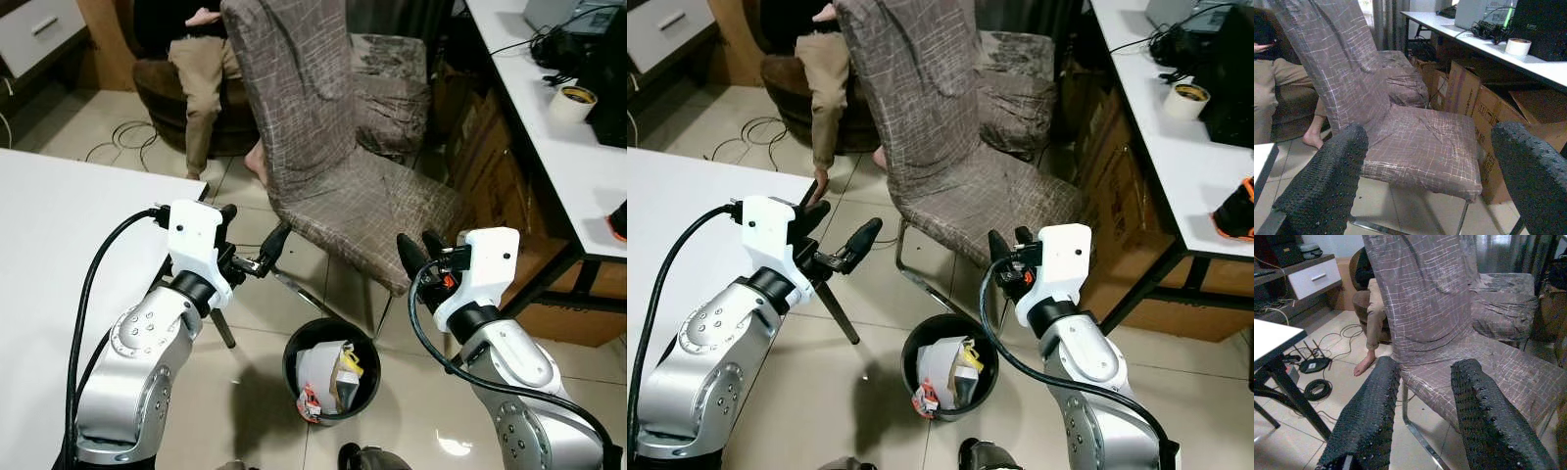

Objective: Picking trash to rubbish bin

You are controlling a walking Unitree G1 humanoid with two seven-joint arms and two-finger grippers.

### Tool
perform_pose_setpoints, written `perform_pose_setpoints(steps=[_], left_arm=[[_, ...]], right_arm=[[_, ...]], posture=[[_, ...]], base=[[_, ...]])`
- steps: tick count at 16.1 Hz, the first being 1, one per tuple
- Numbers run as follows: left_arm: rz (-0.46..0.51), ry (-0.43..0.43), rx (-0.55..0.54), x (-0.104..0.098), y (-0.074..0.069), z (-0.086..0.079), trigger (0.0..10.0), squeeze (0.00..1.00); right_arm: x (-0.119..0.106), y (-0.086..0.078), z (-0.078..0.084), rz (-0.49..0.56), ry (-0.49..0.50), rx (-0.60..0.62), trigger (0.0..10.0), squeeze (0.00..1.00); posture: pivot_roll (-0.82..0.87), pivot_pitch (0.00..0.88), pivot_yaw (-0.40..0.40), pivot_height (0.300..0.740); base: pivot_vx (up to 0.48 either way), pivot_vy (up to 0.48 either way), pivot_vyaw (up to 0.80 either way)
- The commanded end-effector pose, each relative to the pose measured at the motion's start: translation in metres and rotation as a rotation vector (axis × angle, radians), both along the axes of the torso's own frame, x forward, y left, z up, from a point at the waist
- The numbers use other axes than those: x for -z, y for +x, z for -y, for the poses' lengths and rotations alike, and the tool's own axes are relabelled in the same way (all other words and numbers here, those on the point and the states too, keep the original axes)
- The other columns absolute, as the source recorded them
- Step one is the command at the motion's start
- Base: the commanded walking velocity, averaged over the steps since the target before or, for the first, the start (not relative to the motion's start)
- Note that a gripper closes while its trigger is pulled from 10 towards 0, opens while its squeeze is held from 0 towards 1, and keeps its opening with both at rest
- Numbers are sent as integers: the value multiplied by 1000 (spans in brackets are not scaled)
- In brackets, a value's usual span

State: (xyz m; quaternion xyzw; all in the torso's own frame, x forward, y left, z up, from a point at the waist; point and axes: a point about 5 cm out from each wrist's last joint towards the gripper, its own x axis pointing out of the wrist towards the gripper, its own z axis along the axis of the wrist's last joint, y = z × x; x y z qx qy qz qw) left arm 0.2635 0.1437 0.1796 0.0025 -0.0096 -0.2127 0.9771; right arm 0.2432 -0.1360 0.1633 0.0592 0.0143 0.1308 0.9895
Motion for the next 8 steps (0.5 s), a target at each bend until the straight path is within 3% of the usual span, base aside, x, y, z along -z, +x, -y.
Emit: perform_pose_setpoints(steps=[1,2,8], left_arm=[[17,-4,7,-7,0,1,10000,0],[16,-2,7,-6,0,1,10000,0],[5,5,-4,-7,-2,-1,10000,0]], right_arm=[[-1,-1,0,-6,-4,4,10000,0],[-1,-1,0,-6,-4,1,10000,0],[1,0,-4,-18,-10,-27,10000,0]], posture=[[-83,76,-4,740],[-81,74,-5,740],[-70,67,-17,740]], base=[[0,0,0],[0,0,0],[-284,0,0]])
